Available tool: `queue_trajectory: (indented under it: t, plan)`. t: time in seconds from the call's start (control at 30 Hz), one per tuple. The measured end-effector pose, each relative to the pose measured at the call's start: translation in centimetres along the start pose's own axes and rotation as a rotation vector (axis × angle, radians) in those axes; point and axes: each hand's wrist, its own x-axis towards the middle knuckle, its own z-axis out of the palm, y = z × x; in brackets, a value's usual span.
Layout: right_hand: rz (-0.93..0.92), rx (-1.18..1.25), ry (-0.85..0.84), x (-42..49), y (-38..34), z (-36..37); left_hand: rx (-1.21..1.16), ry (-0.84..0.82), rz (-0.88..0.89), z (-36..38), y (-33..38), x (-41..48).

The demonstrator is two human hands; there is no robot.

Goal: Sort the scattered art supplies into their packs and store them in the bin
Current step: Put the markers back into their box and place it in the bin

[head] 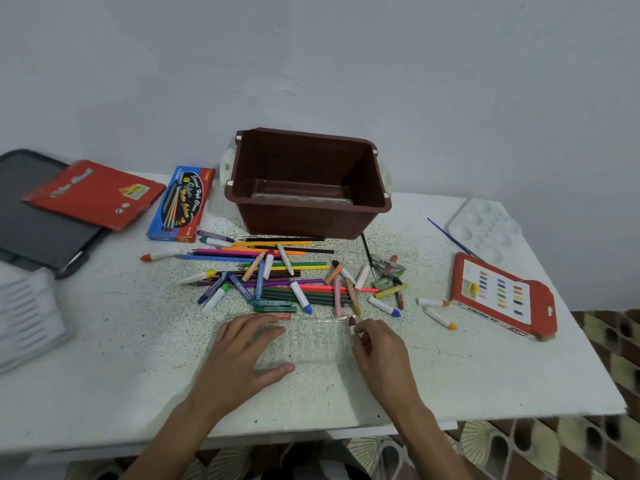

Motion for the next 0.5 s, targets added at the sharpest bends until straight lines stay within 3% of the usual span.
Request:
queue_trajectory:
  t: [0.5]
  plan:
    - [-0.091,-0.02,-0.015,-0.33,0.73,-0.21,-0.019,0.005,-0.004,0.25,-0.18,-0.12]
